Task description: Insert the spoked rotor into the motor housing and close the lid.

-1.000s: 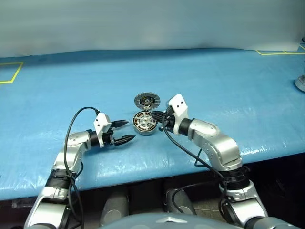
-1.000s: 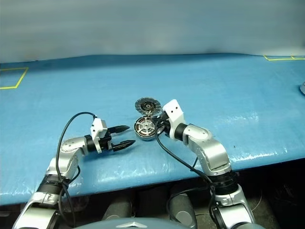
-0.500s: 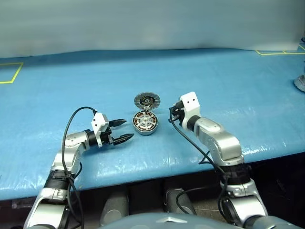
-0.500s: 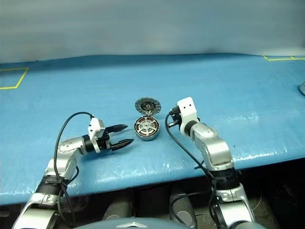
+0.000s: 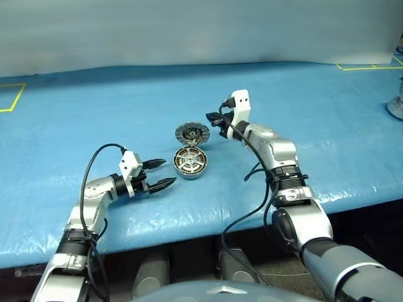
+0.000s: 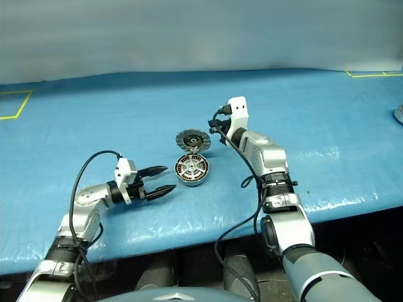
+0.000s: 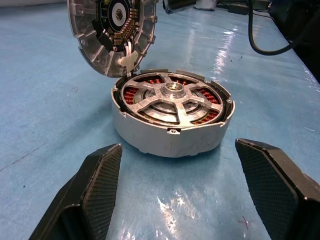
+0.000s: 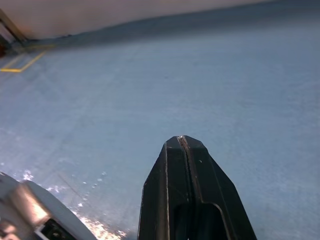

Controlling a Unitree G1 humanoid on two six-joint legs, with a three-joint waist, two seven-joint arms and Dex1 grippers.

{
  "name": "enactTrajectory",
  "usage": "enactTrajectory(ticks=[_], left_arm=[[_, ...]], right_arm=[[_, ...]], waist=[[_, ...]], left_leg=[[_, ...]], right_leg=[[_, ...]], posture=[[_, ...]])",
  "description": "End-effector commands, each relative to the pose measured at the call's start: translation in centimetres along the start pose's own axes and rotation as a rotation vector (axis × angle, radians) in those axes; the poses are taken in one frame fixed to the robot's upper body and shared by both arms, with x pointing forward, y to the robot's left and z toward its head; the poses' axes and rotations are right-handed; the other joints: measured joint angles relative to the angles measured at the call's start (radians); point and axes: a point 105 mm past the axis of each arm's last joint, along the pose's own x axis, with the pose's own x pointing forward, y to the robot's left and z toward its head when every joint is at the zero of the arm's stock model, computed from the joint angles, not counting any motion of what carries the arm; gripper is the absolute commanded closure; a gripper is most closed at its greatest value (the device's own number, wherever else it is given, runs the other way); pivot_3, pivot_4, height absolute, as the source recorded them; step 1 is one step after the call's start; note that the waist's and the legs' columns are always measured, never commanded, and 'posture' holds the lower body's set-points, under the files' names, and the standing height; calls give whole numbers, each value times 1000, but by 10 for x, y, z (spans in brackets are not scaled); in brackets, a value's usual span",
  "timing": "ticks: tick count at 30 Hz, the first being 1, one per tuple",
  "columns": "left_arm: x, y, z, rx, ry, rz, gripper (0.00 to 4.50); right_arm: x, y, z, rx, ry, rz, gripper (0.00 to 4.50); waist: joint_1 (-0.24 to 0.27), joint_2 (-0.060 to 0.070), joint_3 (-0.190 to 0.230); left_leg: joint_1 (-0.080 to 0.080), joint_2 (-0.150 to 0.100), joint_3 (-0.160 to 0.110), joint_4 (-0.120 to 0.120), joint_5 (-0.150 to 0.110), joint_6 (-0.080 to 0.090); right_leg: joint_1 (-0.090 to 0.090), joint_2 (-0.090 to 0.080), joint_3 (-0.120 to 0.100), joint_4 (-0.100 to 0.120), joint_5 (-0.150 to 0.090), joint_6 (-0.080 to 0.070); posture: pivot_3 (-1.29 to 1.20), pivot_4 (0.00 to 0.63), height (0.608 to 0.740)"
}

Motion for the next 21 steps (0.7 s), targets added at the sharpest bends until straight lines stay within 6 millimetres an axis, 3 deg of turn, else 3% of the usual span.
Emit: enactTrajectory(ticks=[1, 6, 12, 21], left_arm=[[-2, 0, 11, 44, -26, 3, 526], [-2, 0, 11, 44, -24, 5, 526], [-2, -1, 11, 46, -21, 4, 526], [-8, 4, 12, 39, -24, 30, 526]], right_arm=[[2, 20, 22, 57, -58, 150, 4488], [8, 40, 13, 119, 9, 253, 4488], [10, 47, -5, 101, 83, 263, 4488], [-14, 58, -23, 1, 139, 280, 4488]], waist=[[0, 0, 0], [0, 0, 0], [-2, 0, 0], [-1, 0, 0]], left_leg=[[0, 0, 0, 0, 0, 0], [0, 0, 0, 0, 0, 0], [0, 0, 0, 0, 0, 0], [0, 0, 0, 0, 0, 0]], right_leg=[[0, 0, 0, 0, 0, 0], [0, 0, 0, 0, 0, 0], [0, 0, 0, 1, 0, 0], [0, 0, 0, 0, 0, 0]], posture=[[0, 150, 740], [0, 150, 740], [0, 150, 740], [0, 150, 740]])
